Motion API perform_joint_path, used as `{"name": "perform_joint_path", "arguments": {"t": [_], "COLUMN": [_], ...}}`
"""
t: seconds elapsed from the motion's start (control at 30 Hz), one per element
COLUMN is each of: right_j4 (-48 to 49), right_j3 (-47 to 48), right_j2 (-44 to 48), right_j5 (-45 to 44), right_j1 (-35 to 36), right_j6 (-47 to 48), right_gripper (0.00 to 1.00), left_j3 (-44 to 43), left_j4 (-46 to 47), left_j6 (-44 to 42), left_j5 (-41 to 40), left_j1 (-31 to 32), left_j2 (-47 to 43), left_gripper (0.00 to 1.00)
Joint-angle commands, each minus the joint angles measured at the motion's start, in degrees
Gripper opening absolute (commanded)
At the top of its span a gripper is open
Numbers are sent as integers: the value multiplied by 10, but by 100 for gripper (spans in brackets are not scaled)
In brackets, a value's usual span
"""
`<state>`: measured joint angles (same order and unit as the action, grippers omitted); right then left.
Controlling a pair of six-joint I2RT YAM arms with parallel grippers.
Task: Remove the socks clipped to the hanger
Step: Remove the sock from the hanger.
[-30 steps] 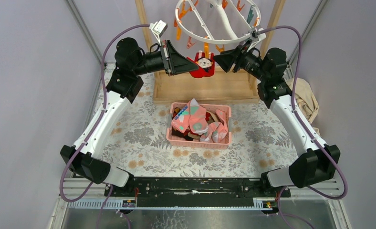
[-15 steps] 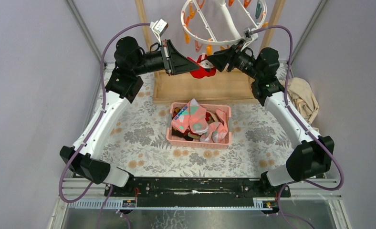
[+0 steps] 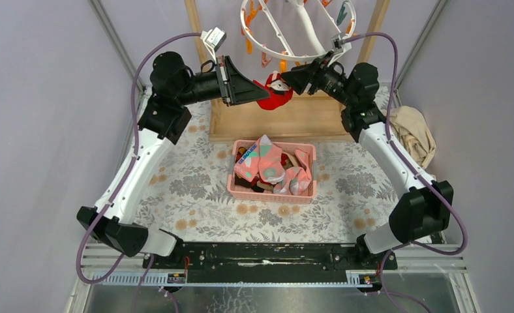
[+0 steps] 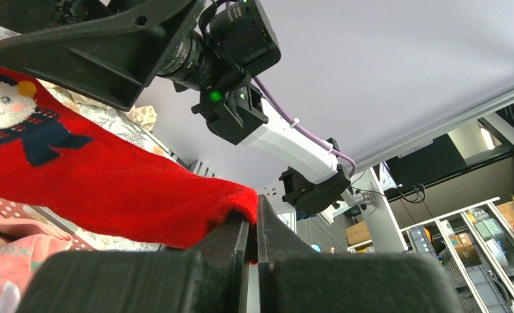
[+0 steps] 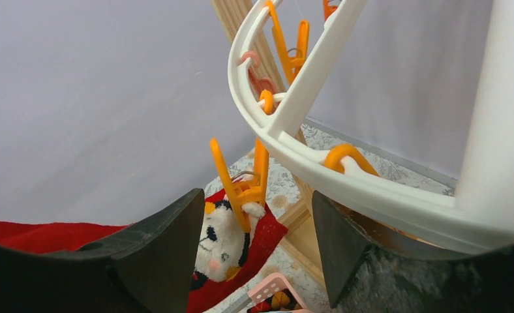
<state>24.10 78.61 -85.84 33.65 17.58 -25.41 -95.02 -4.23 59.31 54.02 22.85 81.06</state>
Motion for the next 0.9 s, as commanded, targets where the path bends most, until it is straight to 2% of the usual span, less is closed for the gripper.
{"name": "perform_joint_path", "arguments": {"t": [0.0,0.4,0.87], "right_j4": [45,127,205], "right_j3": [32,27,0], "right_j2": [-7,-37,-42], "right_j5": [-6,12,5], "right_j1": [3,4,5], "right_j6": [-12,-75,-117], "right_gripper": [69,72,73], "left_j3": [-22,-3,78], "left_j4": [-10,-14,-16], "left_j6": [-13,-17,-22], "left_j5": [9,13,14], "left_j1": [3,3,4], "left_j2": [-18,-34,-80], "left_gripper": [7,7,7]}}
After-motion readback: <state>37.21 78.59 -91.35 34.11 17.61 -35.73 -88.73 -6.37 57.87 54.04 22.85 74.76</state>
